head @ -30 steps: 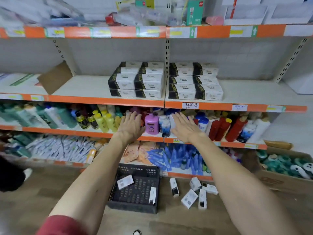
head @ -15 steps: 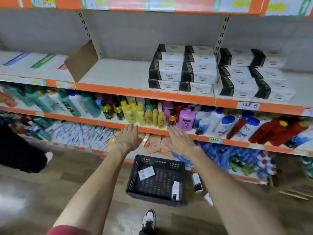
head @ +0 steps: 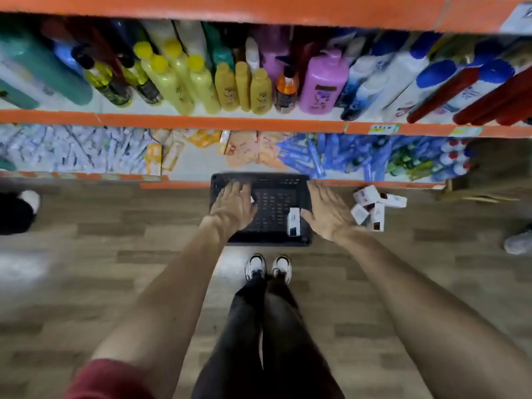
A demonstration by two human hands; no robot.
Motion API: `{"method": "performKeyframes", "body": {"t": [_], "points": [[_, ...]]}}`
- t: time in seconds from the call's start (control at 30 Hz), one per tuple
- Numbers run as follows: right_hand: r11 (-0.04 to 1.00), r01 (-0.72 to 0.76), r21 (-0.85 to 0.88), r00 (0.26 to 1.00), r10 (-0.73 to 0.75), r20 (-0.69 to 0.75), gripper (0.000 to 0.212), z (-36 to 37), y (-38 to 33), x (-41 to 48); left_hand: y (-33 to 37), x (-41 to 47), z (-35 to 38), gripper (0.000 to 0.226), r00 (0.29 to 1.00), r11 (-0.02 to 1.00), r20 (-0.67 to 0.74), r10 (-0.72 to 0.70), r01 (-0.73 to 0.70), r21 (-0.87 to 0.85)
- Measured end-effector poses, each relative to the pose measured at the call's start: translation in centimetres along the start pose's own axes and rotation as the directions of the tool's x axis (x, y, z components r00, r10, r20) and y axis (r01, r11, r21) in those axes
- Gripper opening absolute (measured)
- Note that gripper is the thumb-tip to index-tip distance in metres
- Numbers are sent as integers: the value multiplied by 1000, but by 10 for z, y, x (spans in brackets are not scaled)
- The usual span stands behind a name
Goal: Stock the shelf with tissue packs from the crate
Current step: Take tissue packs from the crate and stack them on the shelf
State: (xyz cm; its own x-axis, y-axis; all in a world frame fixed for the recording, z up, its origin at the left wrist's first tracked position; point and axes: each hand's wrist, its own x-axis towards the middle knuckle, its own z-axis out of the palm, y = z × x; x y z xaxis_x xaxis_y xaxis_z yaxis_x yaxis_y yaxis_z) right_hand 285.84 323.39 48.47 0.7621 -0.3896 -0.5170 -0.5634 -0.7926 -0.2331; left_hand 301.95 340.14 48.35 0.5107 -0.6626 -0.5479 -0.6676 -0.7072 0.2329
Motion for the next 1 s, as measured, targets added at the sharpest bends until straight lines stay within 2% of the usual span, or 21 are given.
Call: {"method": "performKeyframes", "body": {"t": [0.3,0.53,0.83,1.0], "points": [[995,-11,103,1000,8,23,71,184,29,144,-78,125,168,61,994,995,-67,-87,83,-54],[991,-59,122,998,56,28,73,317,64,235,-126,214,283,63,991,988,-25,-133,130,-87],[974,-189,126,980,179,81,83,454,99,311,-178,310,416,71,980,979,57,-189,193,-71],[940,-329,84,937,315,149,85,512,112,337,-201,344,467,71,970,976,132,-206,214,-48]]}}
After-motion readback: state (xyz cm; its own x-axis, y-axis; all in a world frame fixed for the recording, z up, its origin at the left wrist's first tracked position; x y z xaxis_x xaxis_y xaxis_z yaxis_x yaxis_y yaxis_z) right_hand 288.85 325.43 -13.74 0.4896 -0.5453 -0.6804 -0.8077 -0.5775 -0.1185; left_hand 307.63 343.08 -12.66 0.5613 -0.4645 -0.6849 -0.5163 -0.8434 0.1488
